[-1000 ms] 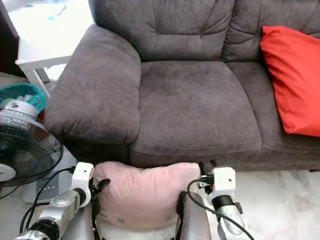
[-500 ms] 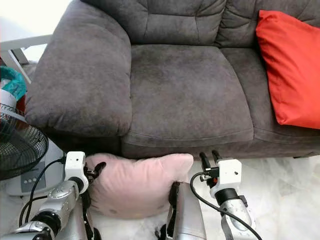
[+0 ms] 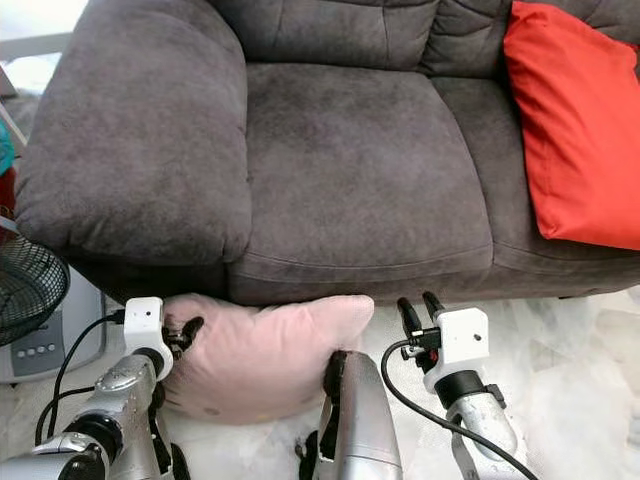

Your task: Move the pillow to the sofa from floor

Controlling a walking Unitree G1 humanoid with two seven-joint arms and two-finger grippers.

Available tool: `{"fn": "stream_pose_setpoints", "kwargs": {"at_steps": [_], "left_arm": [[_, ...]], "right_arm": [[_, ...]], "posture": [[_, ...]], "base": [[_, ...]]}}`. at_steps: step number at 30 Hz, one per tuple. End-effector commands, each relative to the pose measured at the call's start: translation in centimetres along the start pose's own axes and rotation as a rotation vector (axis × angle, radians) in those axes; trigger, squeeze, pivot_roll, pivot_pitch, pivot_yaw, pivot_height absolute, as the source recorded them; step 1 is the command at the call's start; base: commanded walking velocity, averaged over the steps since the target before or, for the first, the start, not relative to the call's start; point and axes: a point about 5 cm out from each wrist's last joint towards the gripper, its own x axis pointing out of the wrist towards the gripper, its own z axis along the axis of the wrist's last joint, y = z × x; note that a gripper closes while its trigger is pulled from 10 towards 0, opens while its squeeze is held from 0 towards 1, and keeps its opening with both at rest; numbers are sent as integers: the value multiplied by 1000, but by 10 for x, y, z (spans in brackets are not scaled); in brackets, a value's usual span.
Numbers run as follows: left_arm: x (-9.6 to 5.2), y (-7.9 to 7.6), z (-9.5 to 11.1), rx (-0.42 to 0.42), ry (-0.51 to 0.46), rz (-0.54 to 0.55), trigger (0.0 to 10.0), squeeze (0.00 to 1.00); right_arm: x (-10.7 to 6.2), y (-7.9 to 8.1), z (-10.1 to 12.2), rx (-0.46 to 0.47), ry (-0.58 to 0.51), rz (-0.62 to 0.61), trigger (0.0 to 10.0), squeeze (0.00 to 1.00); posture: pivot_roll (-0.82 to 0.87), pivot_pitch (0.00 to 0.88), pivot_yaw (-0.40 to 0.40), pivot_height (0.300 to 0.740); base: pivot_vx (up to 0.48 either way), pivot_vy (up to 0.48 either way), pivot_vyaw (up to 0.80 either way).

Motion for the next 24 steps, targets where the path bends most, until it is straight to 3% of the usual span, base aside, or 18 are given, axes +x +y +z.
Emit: {"fn": "stream_pose_setpoints", "kwargs": {"at_steps": [1,2,3,4,5,12,24], "left_arm": [[-2,-2,-10,-15,45,22,10000,0],[-1,-3,-9,-18,42,21,9804,0],[-1,-4,-9,-20,40,20,6275,0],[-1,-5,-9,-18,39,19,6275,0],[-1,-6,-8,-24,36,13,0,0],[-1,-10,-10,-63,35,6,0,0],[-2,-8,-12,-37,39,4,0,0]], "right_arm": [[-5,-7,1,-12,19,-7,10000,0],[-4,-9,2,-13,23,-7,10000,0],[-3,-11,2,-13,25,-7,10000,0],[-3,-12,2,-15,27,-7,10000,0],[-2,-16,2,-17,31,-8,10000,0],[-2,-24,-4,-24,46,-12,10000,0],[5,-22,-15,-11,57,-15,10000,0]], "posture": [[-105,277,-253,494],[-106,273,-258,494],[-106,273,-258,494],[-106,271,-260,494],[-106,268,-262,494],[-103,256,-263,494],[-88,234,-241,494]], "base": [[0,0,0],[0,0,0],[0,0,0],[0,0,0],[0,0,0],[0,0,0],[0,0,0]]}}
